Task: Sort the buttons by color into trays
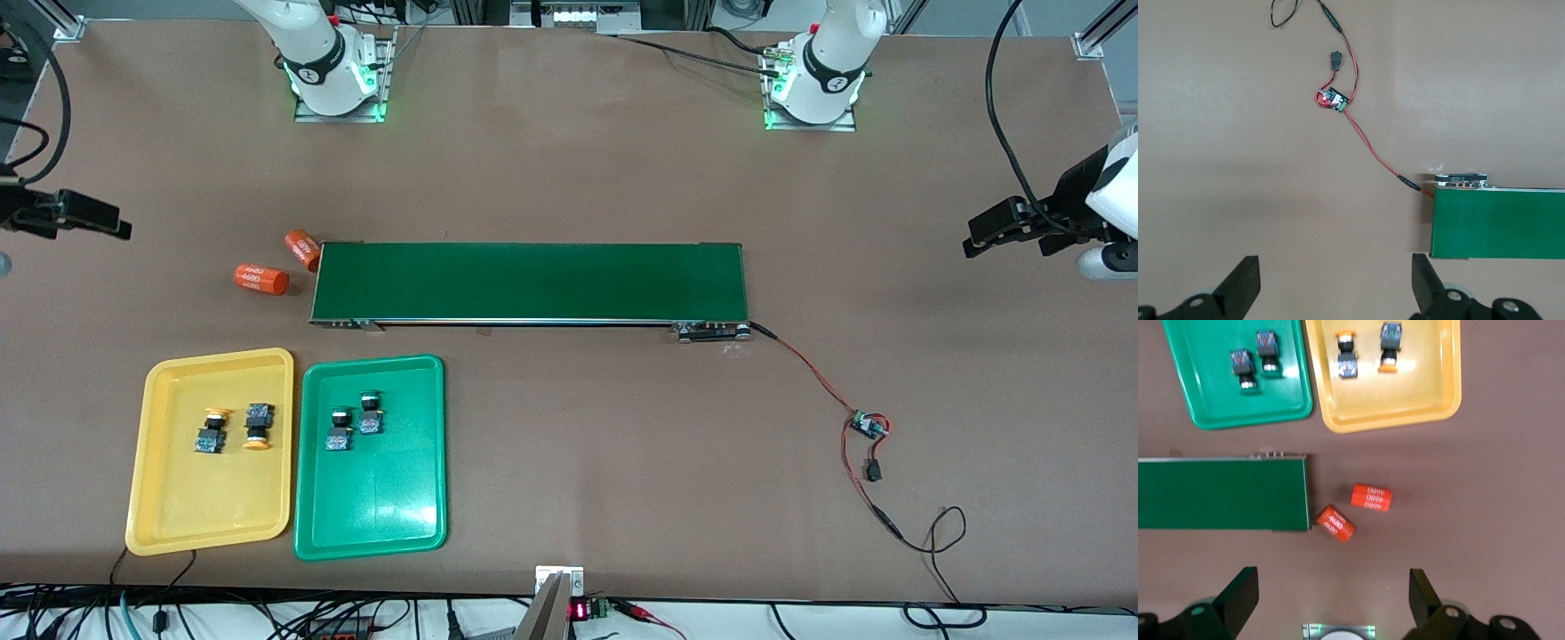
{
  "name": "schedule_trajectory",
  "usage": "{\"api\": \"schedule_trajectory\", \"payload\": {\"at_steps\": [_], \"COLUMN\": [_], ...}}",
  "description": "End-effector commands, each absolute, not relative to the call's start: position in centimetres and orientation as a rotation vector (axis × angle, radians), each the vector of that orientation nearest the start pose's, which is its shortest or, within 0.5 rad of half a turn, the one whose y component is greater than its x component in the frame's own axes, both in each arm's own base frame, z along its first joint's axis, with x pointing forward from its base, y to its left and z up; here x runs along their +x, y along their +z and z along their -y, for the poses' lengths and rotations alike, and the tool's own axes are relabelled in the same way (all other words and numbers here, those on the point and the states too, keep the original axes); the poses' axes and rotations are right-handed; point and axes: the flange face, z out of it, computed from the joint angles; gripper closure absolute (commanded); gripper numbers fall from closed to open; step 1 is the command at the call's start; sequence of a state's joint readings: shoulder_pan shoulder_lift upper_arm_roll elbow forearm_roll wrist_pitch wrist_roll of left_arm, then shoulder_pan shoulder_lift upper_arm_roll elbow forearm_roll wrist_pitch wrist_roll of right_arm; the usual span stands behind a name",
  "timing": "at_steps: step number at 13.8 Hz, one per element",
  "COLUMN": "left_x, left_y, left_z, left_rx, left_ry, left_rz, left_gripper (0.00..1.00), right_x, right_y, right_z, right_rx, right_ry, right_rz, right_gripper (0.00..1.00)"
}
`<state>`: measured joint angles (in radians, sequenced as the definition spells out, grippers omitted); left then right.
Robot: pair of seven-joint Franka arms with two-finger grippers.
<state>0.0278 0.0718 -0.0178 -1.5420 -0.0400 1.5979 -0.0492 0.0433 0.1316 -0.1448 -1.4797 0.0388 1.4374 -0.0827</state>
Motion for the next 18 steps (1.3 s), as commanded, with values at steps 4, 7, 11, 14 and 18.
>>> {"api": "schedule_trajectory", "payload": {"at_steps": [4,7,11,14,18], "left_x": [57.3,57.4,57.4,57.4,57.4], "left_y": [60.4,60.3,60.3,60.3,60.4], "left_z": [-0.2,-0.4,-0.4,-0.4,-0.4], "left_rx": [-3.167,-3.167,-3.167,-3.167,-3.167], "left_ry": [0.008,0.008,0.005,0.005,0.003], "left_rz": [0.06,0.065,0.065,0.065,0.065], "left_gripper": [0.0,0.0,0.0,0.0,0.0], "right_x": [54.9,54.9,55.2,55.2,55.2], "right_y": [57.6,57.6,57.4,57.4,57.4], "right_z": [4.7,4.3,3.2,3.3,2.7], "right_rx": [-3.096,-3.096,-3.098,-3.098,-3.1], "right_ry": [0.296,0.289,0.29,0.29,0.296], "right_rz": [-0.01,0.002,0.026,0.026,0.035], "right_gripper": [0.0,0.0,0.0,0.0,0.0]}}
